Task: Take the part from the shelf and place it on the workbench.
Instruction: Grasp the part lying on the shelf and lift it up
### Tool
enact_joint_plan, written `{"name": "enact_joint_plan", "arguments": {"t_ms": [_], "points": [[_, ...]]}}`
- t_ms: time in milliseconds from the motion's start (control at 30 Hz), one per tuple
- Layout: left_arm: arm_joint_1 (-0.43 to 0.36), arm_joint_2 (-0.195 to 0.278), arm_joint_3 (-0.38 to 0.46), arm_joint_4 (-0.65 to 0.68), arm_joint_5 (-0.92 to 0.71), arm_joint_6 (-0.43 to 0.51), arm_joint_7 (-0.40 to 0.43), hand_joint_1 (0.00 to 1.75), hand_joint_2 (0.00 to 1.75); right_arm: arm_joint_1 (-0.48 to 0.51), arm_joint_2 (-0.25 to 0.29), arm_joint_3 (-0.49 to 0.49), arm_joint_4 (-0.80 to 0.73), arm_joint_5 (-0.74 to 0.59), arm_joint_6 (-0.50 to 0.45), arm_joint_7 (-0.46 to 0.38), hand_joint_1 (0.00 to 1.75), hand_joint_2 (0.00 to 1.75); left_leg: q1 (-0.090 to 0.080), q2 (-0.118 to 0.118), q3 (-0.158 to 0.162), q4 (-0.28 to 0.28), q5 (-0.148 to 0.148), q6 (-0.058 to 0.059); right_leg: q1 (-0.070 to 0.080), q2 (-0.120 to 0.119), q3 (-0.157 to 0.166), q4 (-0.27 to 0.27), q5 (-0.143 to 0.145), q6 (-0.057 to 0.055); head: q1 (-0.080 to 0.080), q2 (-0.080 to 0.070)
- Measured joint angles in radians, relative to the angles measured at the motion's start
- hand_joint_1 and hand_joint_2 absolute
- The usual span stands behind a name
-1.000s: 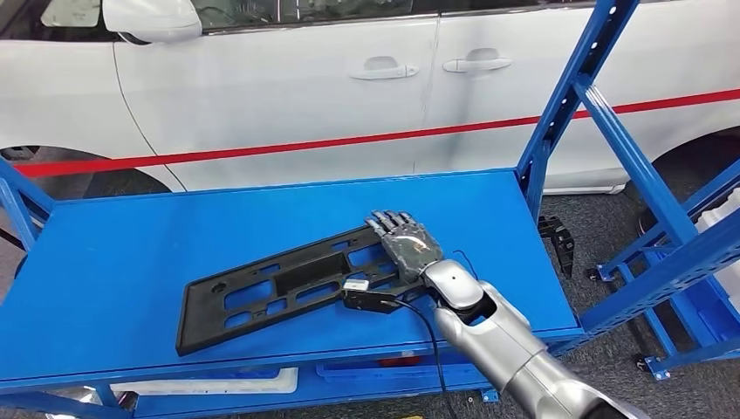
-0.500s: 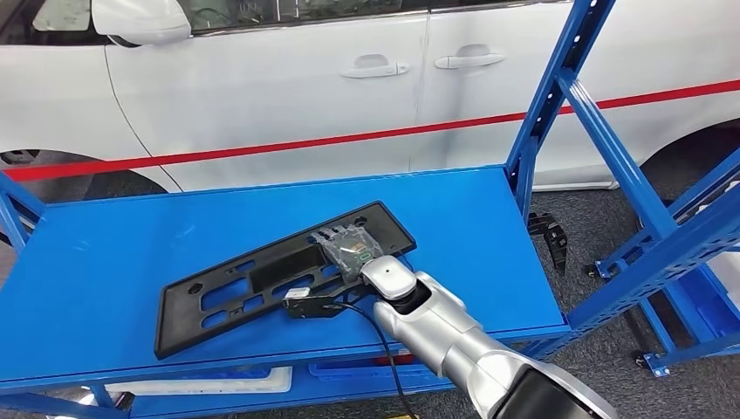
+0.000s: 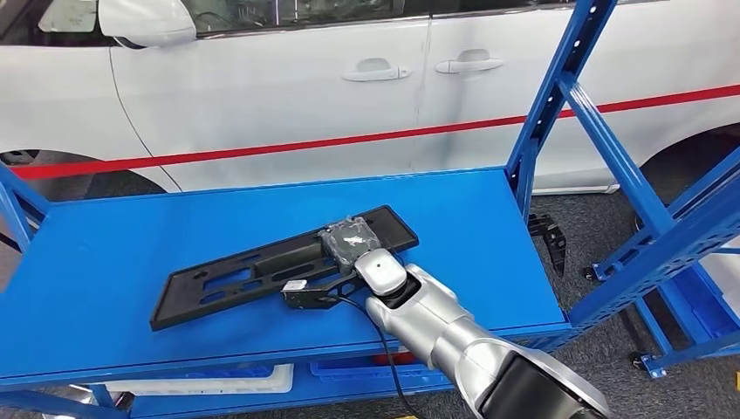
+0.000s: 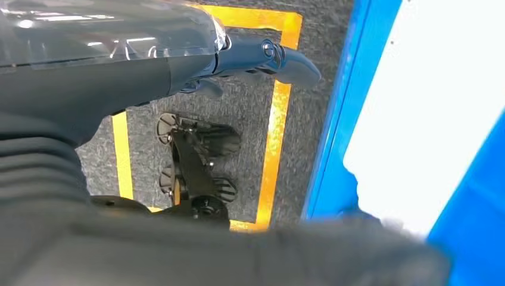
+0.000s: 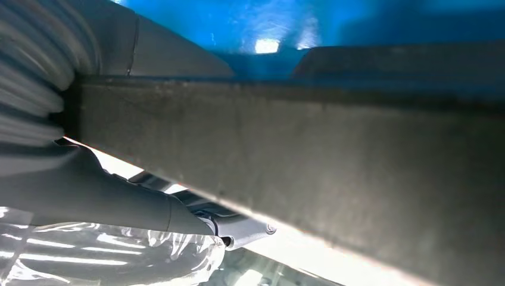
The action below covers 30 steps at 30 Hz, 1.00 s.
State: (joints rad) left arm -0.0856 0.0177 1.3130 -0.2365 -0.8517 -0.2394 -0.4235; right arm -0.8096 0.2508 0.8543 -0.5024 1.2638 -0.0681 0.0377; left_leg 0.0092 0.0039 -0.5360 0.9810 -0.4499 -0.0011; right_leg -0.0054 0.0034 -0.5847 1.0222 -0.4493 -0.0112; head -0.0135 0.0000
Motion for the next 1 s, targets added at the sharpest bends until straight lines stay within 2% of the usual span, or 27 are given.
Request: {"name": "enact_joint_plan", "arguments": {"t_ms": [33,67,133,167,200,233,300,367,400,467,533,567,633,667,700,733,767,833,867,900,1000], "points": [[0.0,0.001,0.0,0.0,-0.002,0.003,0.005,0.0,1.75,-0.001,-0.001,0.0,0.003,0.001,-0.002,0.004,1.75,1.75,0.003,0.002,0.001,-0.005,0.007,0.007,0.0,0.0,-0.009,0.022,-0.017,0.005,0.001,0.0],[0.0,0.003,0.0,0.0,-0.004,0.007,0.012,0.0,1.75,-0.002,-0.003,-0.001,0.006,0.002,-0.004,0.008,1.75,1.75,0.005,0.003,0.002,-0.01,0.013,0.012,0.0,-0.001,-0.028,0.064,-0.045,0.009,0.002,0.0],[0.002,0.005,0.0,0.0,-0.006,0.016,0.032,0.0,1.75,-0.001,-0.008,-0.002,0.011,0.007,-0.009,0.014,1.75,1.75,0.004,0.005,-0.005,-0.01,0.017,0.016,-0.003,0.0,-0.086,0.191,-0.117,0.015,0.003,0.0],[0.004,0.006,0.0,0.0,-0.007,0.022,0.042,0.0,1.75,-0.001,-0.01,-0.002,0.013,0.01,-0.011,0.016,1.75,1.75,0.004,0.006,-0.007,-0.01,0.018,0.016,-0.005,-0.001,-0.11,0.244,-0.137,0.017,0.003,0.0],[0.006,0.008,0.0,0.0,-0.008,0.026,0.05,0.0,1.75,-0.001,-0.012,-0.002,0.014,0.012,-0.013,0.017,1.75,1.75,0.004,0.006,-0.009,-0.009,0.018,0.015,-0.007,-0.001,-0.118,0.266,-0.138,0.018,0.003,0.0],[0.008,0.009,0.0,0.0,-0.01,0.029,0.056,0.0,1.75,-0.001,-0.012,-0.003,0.015,0.013,-0.013,0.018,1.75,1.75,0.004,0.005,-0.01,-0.008,0.019,0.014,-0.009,-0.002,-0.107,0.25,-0.121,0.019,0.003,0.0],[0.01,0.011,0.0,0.0,-0.012,0.036,0.071,0.0,1.75,-0.002,-0.013,-0.005,0.015,0.014,-0.015,0.02,1.75,1.75,0.005,0.003,-0.01,-0.002,0.017,0.01,-0.013,-0.003,-0.041,0.126,-0.058,0.017,0.003,0.0],[0.01,0.014,0.0,0.0,-0.013,0.053,0.099,0.0,1.75,-0.002,-0.012,-0.009,0.015,0.011,-0.025,0.021,1.75,1.75,0.001,-0.002,-0.014,0.008,0.012,-0.001,-0.011,-0.002,0.011,0.021,-0.023,0.01,0.002,0.0],[0.011,0.016,0.001,0.0,-0.013,0.063,0.117,0.0,1.75,-0.001,-0.013,-0.014,0.015,0.003,-0.037,0.021,1.75,1.75,0.001,-0.004,-0.016,0.011,0.01,-0.008,-0.009,-0.002,0.019,0.002,-0.022,0.004,0.002,0.0],[0.016,0.021,0.003,0.0,-0.012,0.08,0.145,0.0,1.75,0.001,-0.016,-0.032,0.012,-0.021,-0.07,0.014,1.75,1.75,0.003,-0.006,-0.017,0.01,0.012,-0.021,-0.004,-0.001,0.018,-0.002,-0.019,-0.008,0.002,0.0],[0.023,0.027,0.006,0.0,-0.005,0.089,0.161,0.0,1.75,0.008,-0.026,-0.061,-0.012,-0.06,-0.114,-0.015,1.75,1.75,0.008,-0.006,-0.027,0.03,-0.004,-0.031,-0.005,-0.003,0.02,-0.01,-0.012,-0.021,0.001,0.0],[0.026,0.03,0.009,0.0,-0.001,0.089,0.165,0.0,1.75,0.018,-0.037,-0.081,-0.038,-0.09,-0.136,-0.044,1.75,1.75,0.009,-0.006,-0.043,0.065,-0.028,-0.034,-0.007,-0.005,0.019,-0.014,-0.009,-0.026,0.001,0.0],[0.034,0.036,0.017,0.0,0.006,0.084,0.169,0.0,1.75,0.053,-0.068,-0.134,-0.12,-0.185,-0.174,-0.136,1.75,1.75,0.012,-0.006,-0.101,0.191,-0.094,-0.039,-0.006,-0.007,0.016,-0.015,-0.007,-0.031,0.0,0.0],[0.038,0.038,0.021,0.0,0.007,0.078,0.17,0.0,1.75,0.077,-0.084,-0.165,-0.176,-0.245,-0.181,-0.188,1.75,1.75,0.013,-0.006,-0.129,0.254,-0.118,-0.041,-0.005,-0.006,0.014,-0.014,-0.007,-0.031,0.0,0.0],[0.041,0.039,0.024,0.0,0.007,0.073,0.17,0.0,1.75,0.103,-0.097,-0.194,-0.234,-0.301,-0.182,-0.235,1.75,1.75,0.013,-0.006,-0.146,0.292,-0.125,-0.042,-0.004,-0.005,0.014,-0.014,-0.008,-0.031,0.0,0.0],[0.043,0.04,0.027,0.0,0.007,0.068,0.17,0.0,1.75,0.128,-0.11,-0.223,-0.295,-0.348,-0.177,-0.271,1.75,1.75,0.013,-0.006,-0.146,0.289,-0.11,-0.042,-0.004,-0.004,0.015,-0.013,-0.009,-0.031,0.0,0.0],[0.044,0.04,0.028,0.0,0.007,0.064,0.17,0.0,1.75,0.151,-0.121,-0.248,-0.35,-0.38,-0.171,-0.294,1.75,1.75,0.013,-0.005,-0.128,0.247,-0.078,-0.041,-0.004,-0.003,0.016,-0.012,-0.01,-0.029,0.0,0.0],[0.044,0.042,0.029,0.0,0.007,0.06,0.169,0.0,1.75,0.181,-0.135,-0.286,-0.43,-0.404,-0.166,-0.31,1.75,1.75,0.011,-0.006,-0.07,0.111,-0.009,-0.034,-0.002,-0.002,0.018,-0.01,-0.015,-0.023,0.0,0.0],[0.043,0.043,0.03,0.0,0.007,0.059,0.169,0.0,1.75,0.19,-0.141,-0.3,-0.457,-0.41,-0.166,-0.313,1.75,1.75,0.009,-0.006,-0.049,0.059,0.007,-0.029,-0.001,-0.001,0.015,-0.008,-0.016,-0.019,0.0,0.0],[0.043,0.044,0.031,0.0,0.007,0.058,0.168,0.0,1.75,0.199,-0.146,-0.312,-0.48,-0.42,-0.167,-0.321,1.75,1.75,0.006,-0.006,-0.039,0.032,0.012,-0.025,0.0,-0.001,0.011,-0.006,-0.016,-0.014,0.001,0.0],[0.044,0.045,0.035,0.0,0.015,0.044,0.148,0.0,1.75,0.238,-0.158,-0.345,-0.552,-0.526,-0.166,-0.398,1.75,1.75,0.005,-0.007,-0.041,0.02,0.01,-0.008,0.0,-0.001,0.004,-0.004,-0.017,0.003,0.001,0.0]]}}
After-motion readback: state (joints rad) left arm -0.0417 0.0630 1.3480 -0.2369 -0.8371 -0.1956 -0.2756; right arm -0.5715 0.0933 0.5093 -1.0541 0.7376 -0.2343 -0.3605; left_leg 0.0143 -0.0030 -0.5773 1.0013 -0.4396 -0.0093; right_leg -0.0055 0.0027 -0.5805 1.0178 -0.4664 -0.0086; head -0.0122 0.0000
